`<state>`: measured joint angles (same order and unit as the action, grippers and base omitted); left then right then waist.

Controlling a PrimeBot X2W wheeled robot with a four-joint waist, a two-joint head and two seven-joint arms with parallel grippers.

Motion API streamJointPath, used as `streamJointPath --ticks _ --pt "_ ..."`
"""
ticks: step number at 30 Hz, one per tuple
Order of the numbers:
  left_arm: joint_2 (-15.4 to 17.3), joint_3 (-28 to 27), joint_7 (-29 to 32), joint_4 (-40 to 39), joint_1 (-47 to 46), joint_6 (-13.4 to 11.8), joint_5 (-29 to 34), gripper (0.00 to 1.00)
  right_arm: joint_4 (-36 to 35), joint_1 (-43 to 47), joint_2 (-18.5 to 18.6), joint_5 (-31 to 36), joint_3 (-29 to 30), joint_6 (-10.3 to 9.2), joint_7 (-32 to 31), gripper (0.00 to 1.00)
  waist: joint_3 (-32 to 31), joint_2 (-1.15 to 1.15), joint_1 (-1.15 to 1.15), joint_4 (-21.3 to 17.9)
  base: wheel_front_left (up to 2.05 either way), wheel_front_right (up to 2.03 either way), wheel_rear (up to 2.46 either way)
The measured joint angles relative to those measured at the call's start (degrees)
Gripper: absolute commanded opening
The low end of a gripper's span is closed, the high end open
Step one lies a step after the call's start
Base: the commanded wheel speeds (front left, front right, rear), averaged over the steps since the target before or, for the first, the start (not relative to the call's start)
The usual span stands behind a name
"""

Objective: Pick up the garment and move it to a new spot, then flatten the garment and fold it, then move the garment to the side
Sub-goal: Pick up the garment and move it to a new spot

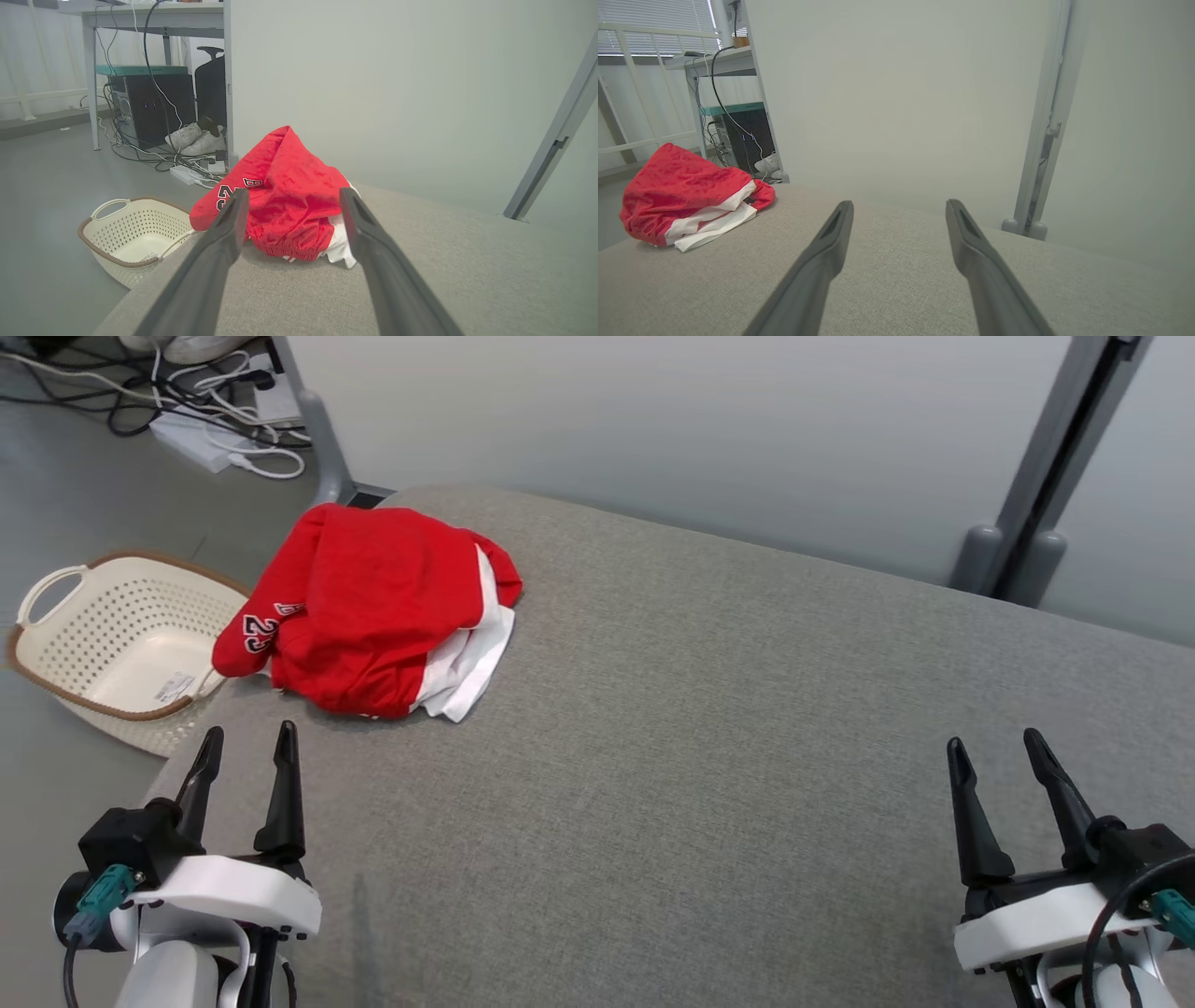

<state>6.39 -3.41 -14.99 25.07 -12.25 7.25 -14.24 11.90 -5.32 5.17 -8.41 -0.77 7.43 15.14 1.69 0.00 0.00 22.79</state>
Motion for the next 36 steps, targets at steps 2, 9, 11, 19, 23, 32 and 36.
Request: streamJointPath --ticks 2,9,11,19,23,32,36 --pt "-0.1 -0.3 0.0 -0.4 0.0 0.0 0.0 1.0 -0.1 -0.1 0.0 0.0 -0.3 0.0 0.0 1.0 0.2 0.0 0.0 1.5 0.0 0.0 0.0" --pt "-0.5 -0.5 0.0 -0.8 0.1 0.0 0.0 1.0 0.0 -0.3 0.2 0.1 -0.2 0.0 0.0 1.0 0.5 0.0 0.0 5.1 0.0 0.0 0.0" --pt "-0.6 -0.5 0.0 -0.8 0.1 0.0 0.0 1.0 0.0 -0.3 0.3 0.1 -0.3 0.0 0.0 1.0 0.4 0.0 0.0 5.5 0.0 0.0 0.0" --pt "-1.0 -0.7 0.0 -0.8 0.2 0.1 0.1 1.0 0.2 -0.3 0.7 0.0 -0.4 0.0 0.0 1.0 0.2 0.0 0.0 5.4 0.0 0.0 0.0" --pt "-1.1 -0.9 0.0 -0.8 0.2 0.2 0.2 1.0 0.3 -0.3 0.6 -0.1 -0.5 0.0 0.0 1.0 0.2 0.0 0.0 5.1 0.0 0.0 0.0" --pt "-0.7 -0.9 0.0 -0.7 -2.5 0.2 0.0 1.0 0.0 -0.5 0.9 -0.1 -0.3 0.0 0.0 1.0 1.1 0.0 0.0 4.8 0.0 0.0 0.0" --pt "-0.2 0.6 0.0 -0.3 -6.4 0.2 -0.9 1.0 -0.1 -1.7 1.6 -0.1 -0.6 0.0 0.0 1.0 2.9 0.0 0.0 4.2 0.0 0.0 0.0"
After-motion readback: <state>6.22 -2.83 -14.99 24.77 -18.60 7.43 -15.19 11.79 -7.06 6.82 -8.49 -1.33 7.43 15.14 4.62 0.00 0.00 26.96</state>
